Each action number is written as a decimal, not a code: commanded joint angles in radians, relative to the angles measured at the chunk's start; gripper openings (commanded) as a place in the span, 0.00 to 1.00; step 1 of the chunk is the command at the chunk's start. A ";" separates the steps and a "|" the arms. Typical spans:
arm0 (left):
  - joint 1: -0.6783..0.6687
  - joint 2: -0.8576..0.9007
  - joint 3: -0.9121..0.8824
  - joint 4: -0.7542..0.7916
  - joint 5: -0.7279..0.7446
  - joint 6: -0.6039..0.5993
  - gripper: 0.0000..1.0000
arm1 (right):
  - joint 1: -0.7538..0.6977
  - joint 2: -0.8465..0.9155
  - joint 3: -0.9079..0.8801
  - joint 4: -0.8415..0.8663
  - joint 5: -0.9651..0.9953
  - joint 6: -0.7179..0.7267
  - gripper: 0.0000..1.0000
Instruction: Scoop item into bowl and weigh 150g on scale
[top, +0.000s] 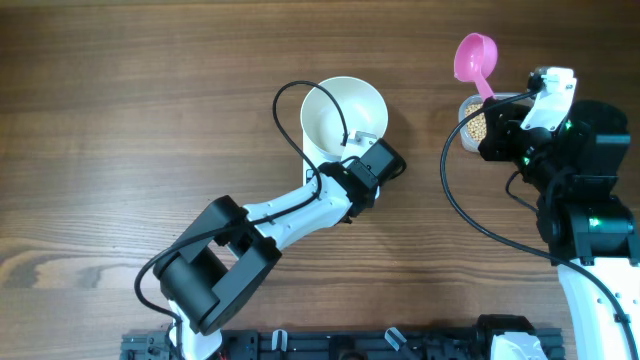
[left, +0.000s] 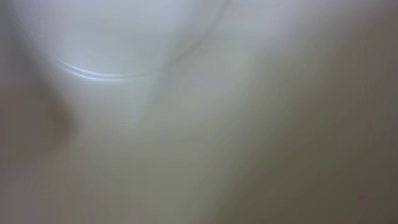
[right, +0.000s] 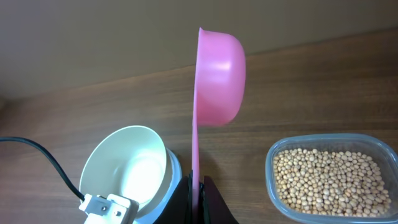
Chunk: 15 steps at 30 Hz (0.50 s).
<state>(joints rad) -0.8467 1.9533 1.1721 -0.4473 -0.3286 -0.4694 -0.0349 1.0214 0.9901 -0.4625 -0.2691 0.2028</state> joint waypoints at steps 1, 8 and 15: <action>0.013 0.171 -0.106 -0.084 0.078 -0.011 0.04 | -0.004 0.002 0.014 0.008 -0.017 -0.016 0.04; 0.013 0.174 -0.113 -0.082 0.079 -0.013 0.04 | -0.004 0.002 0.014 0.009 -0.018 -0.016 0.04; 0.013 0.174 -0.127 -0.122 0.096 -0.014 0.04 | -0.004 0.002 0.014 0.010 -0.021 -0.016 0.04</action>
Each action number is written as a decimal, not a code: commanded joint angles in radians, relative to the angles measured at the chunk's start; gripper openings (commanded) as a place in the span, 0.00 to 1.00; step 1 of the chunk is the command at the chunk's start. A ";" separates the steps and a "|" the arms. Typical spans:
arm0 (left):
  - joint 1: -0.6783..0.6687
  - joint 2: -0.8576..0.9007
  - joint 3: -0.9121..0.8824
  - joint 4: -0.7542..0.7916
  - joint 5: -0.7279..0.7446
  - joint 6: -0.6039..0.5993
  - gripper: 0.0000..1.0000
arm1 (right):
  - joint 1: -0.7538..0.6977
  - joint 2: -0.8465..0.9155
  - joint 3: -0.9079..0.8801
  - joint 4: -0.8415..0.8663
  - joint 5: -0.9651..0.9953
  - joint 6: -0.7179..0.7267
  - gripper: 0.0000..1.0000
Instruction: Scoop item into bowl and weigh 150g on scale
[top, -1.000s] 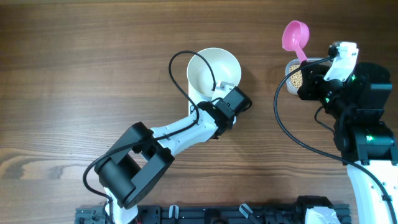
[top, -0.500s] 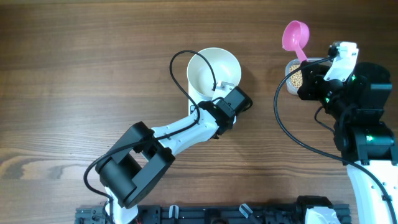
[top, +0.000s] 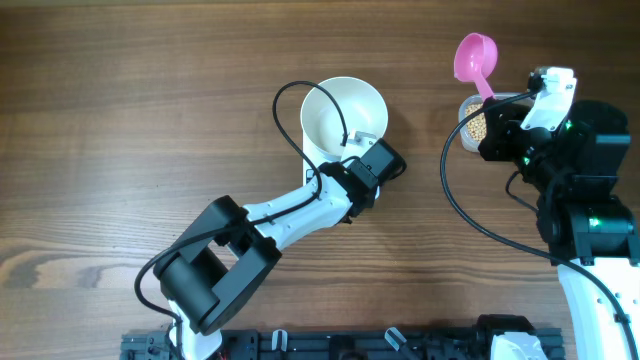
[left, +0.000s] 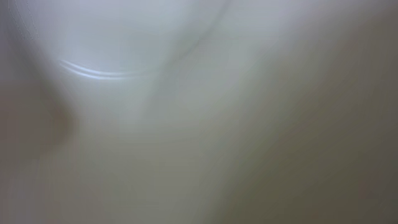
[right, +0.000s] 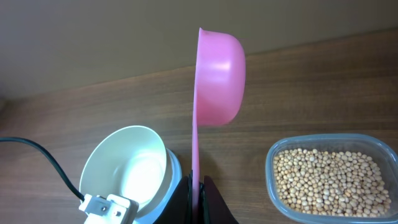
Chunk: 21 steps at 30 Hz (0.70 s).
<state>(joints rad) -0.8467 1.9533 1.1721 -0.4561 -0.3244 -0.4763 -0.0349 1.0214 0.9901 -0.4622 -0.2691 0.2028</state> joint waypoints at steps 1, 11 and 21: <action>0.013 0.174 -0.127 -0.118 0.092 -0.007 0.04 | -0.004 0.002 0.014 0.010 -0.021 -0.016 0.04; 0.013 0.173 -0.124 -0.125 0.091 -0.034 0.04 | -0.004 0.002 0.014 0.010 -0.025 -0.016 0.05; 0.015 0.002 -0.085 -0.134 0.081 -0.056 0.04 | -0.004 0.002 0.014 0.023 -0.025 -0.016 0.04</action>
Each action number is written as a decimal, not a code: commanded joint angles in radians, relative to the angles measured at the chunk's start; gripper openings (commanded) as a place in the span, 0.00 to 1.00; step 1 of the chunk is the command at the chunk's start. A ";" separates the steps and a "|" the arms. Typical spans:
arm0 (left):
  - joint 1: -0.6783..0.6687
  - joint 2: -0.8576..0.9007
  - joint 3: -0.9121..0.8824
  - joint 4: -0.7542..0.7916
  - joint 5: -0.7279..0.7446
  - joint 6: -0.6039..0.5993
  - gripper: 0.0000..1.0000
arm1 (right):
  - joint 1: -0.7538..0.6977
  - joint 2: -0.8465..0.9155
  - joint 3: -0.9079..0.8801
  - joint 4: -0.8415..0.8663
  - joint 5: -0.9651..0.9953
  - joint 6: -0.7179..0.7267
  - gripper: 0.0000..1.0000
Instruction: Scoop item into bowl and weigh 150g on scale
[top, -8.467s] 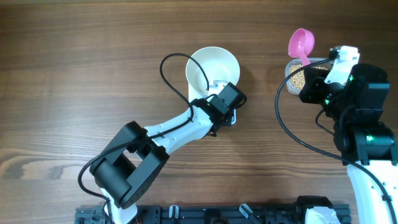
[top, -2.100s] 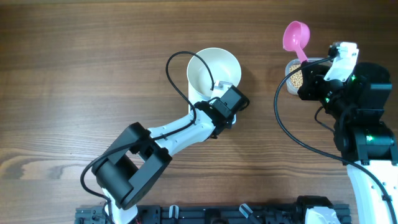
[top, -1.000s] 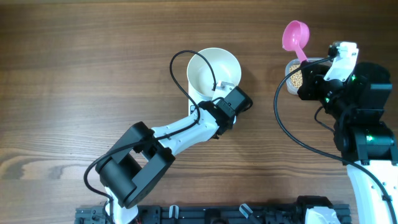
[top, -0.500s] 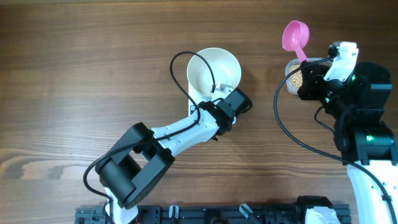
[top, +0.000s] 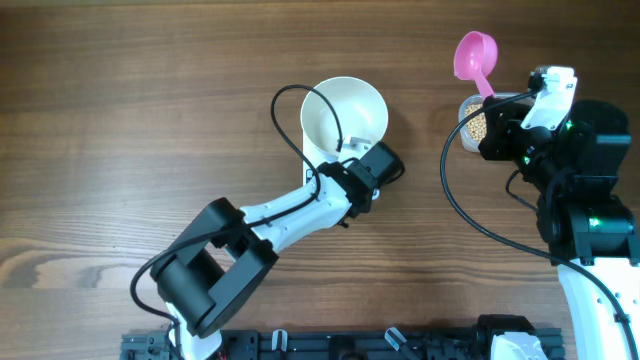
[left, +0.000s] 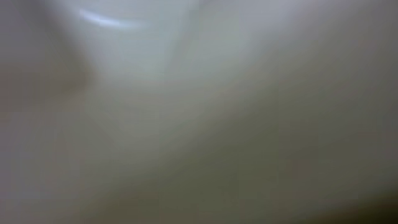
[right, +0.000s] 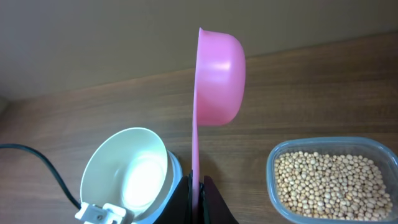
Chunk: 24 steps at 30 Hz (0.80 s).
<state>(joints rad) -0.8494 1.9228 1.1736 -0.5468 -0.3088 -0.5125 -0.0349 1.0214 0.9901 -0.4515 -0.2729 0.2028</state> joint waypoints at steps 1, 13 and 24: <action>0.020 0.008 -0.087 -0.040 0.055 -0.020 0.04 | -0.004 0.002 0.014 0.014 -0.021 -0.016 0.04; 0.051 -0.078 -0.069 -0.008 0.035 -0.019 0.04 | -0.004 0.002 0.014 0.018 -0.021 -0.016 0.04; 0.051 -0.380 -0.059 -0.011 0.049 0.008 0.04 | -0.004 0.002 0.014 0.025 -0.020 -0.018 0.04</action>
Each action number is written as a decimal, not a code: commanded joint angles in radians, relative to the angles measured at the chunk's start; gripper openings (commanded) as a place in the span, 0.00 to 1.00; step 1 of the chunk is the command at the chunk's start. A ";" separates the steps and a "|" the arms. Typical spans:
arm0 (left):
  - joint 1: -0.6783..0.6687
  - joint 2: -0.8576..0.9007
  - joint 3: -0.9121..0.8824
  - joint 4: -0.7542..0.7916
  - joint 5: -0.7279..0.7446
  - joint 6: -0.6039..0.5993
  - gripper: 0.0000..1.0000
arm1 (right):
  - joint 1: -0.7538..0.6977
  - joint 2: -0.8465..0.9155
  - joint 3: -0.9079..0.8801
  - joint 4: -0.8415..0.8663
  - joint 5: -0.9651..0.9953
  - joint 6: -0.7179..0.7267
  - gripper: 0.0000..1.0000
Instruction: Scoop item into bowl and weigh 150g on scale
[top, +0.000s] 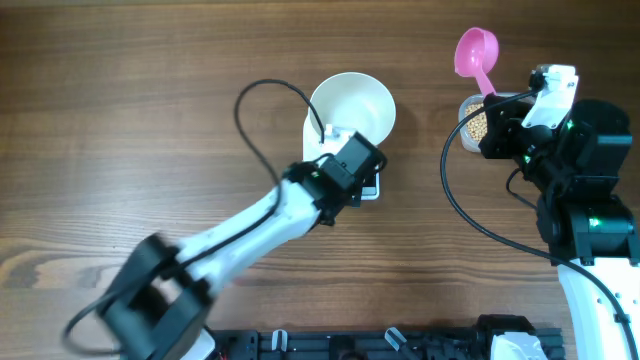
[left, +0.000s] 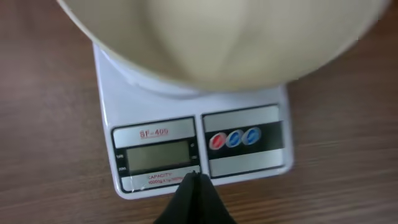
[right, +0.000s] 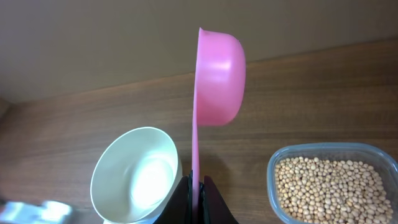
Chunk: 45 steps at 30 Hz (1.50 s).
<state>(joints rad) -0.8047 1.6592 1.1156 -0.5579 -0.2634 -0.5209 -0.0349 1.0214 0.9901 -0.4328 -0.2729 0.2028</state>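
Note:
The white bowl (top: 352, 103) sits on the white digital scale (left: 186, 155), whose display shows no readable digits. My left gripper (left: 194, 178) is shut on nothing, with its tips over the scale's front edge between the display and the buttons. Overhead, it lies just near of the bowl (top: 352, 172). My right gripper (right: 196, 186) is shut on the handle of the pink scoop (right: 217, 74), which is held upright and empty. The clear container of soybeans (right: 329, 180) is right of the scoop, the bowl (right: 137, 174) to its left.
The left arm (top: 250, 225) stretches diagonally across the wooden table (top: 120, 120) and is blurred. Black cables loop over the bowl's left side (top: 250, 95) and beside the right arm (top: 450, 190). The bean container (top: 475, 122) sits under the right wrist.
My left gripper was up against the bowl, which filled its view. It has drawn back toward me, so the scale and bowl show. The bowl sits slightly further right. The right gripper and scoop are unchanged.
At all three earlier moments my left gripper stayed at the bowl's near rim, its camera filled with white. My right gripper held the pink scoop upright over the beans. Now the left gripper is clear of the bowl, shut over the scale's front edge.

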 joint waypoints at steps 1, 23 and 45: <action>0.006 -0.134 -0.001 0.000 0.003 0.019 0.04 | -0.004 0.002 0.014 0.006 -0.020 -0.018 0.04; 0.013 -0.065 -0.001 0.054 0.038 0.043 0.04 | -0.004 0.002 0.014 0.006 -0.021 -0.018 0.05; -0.055 0.194 -0.002 0.139 0.014 0.042 0.04 | -0.004 0.002 0.014 0.006 -0.021 -0.018 0.04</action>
<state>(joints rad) -0.8631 1.8423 1.1152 -0.4358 -0.2302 -0.4904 -0.0349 1.0214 0.9901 -0.4320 -0.2733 0.2028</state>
